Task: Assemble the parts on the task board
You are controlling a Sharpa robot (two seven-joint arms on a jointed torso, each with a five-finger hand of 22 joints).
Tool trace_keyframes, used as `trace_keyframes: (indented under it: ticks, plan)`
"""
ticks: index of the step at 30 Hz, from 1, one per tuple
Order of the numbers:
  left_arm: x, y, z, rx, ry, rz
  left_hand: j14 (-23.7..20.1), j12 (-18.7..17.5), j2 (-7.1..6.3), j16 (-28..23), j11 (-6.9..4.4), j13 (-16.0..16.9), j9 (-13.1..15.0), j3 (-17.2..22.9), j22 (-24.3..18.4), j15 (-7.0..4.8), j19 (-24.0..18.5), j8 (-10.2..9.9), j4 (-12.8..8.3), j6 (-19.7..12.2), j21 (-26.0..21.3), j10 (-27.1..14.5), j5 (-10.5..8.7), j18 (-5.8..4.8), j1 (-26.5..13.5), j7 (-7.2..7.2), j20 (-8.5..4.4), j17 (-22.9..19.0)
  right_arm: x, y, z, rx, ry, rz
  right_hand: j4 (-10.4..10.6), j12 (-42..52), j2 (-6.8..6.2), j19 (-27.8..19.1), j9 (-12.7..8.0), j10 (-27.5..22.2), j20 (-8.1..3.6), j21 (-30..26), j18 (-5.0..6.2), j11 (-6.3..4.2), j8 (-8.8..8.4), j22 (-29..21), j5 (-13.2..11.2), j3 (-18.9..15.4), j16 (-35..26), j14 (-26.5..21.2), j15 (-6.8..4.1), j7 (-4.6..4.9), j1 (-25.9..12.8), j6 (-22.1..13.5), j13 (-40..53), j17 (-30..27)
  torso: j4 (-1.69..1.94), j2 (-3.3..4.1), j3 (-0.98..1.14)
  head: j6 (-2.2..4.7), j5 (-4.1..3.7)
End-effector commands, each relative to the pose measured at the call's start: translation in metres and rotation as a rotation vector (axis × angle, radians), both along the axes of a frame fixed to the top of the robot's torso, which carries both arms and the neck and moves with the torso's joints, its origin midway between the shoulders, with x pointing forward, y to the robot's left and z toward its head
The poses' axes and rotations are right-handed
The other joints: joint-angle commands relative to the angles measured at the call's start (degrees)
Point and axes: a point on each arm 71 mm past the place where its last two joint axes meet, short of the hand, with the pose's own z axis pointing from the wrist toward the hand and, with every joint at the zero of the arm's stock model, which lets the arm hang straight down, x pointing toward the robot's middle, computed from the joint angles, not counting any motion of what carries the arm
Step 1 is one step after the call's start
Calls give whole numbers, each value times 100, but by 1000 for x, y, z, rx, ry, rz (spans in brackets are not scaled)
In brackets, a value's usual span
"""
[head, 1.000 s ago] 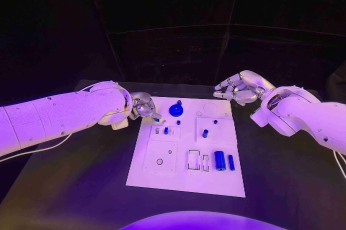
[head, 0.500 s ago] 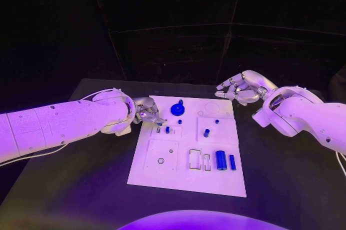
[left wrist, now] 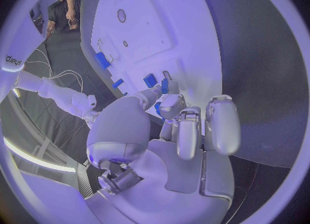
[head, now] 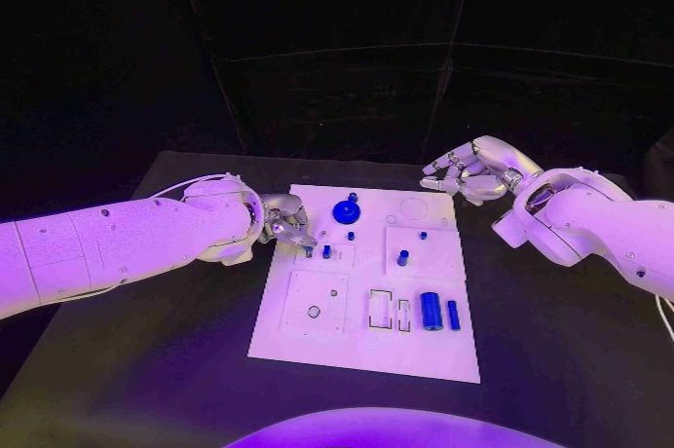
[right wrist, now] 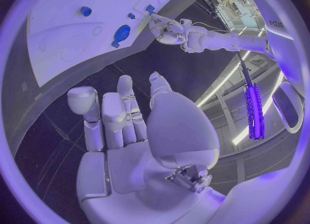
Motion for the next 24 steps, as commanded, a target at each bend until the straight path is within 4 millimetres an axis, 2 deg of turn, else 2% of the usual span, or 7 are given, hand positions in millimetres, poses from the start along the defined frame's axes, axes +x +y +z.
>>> trace_keyframes:
  ticks: [1, 16, 24]
  plan:
    - [-2, -4, -1, 49, 15, -52, 607, -13, -5, 19, -15, 7, 5, 606, 2, -2, 70, 22, -615, 2, -13, 30, -30, 21, 11, -38, 14, 1510, 0, 1, 1, 6, -2, 12, 13, -24, 71, -16, -4, -33, 7, -20, 94, 9, 28, -6, 33, -10, -24, -15, 18, 15, -4, -31, -3, -3, 0, -1, 0, -13, 5]
    - [-3, -5, -3, 67, 37, -66, 607, -8, -8, 19, -17, 13, 7, 610, 2, -4, 70, 27, -620, 5, -14, 34, -35, 21, 14, -40, 13, 1510, 0, 1, 1, 6, -1, 12, 13, -24, 71, -16, -4, -33, 7, -20, 94, 9, 28, -6, 33, -10, -24, -15, 18, 15, -4, -31, -3, -3, 8, -1, 1, -42, 14]
    - [-3, -4, -3, 82, 34, -73, 607, -8, -8, 19, -17, 13, 7, 610, 2, -4, 70, 27, -620, 5, -14, 34, -35, 21, 14, -40, 13, 1510, 0, 1, 1, 6, -1, 12, 13, -24, 71, -16, -4, -33, 7, -20, 94, 9, 28, -6, 33, -10, -24, -15, 18, 15, -4, -31, -3, -3, -1, -2, 1, -47, 16]
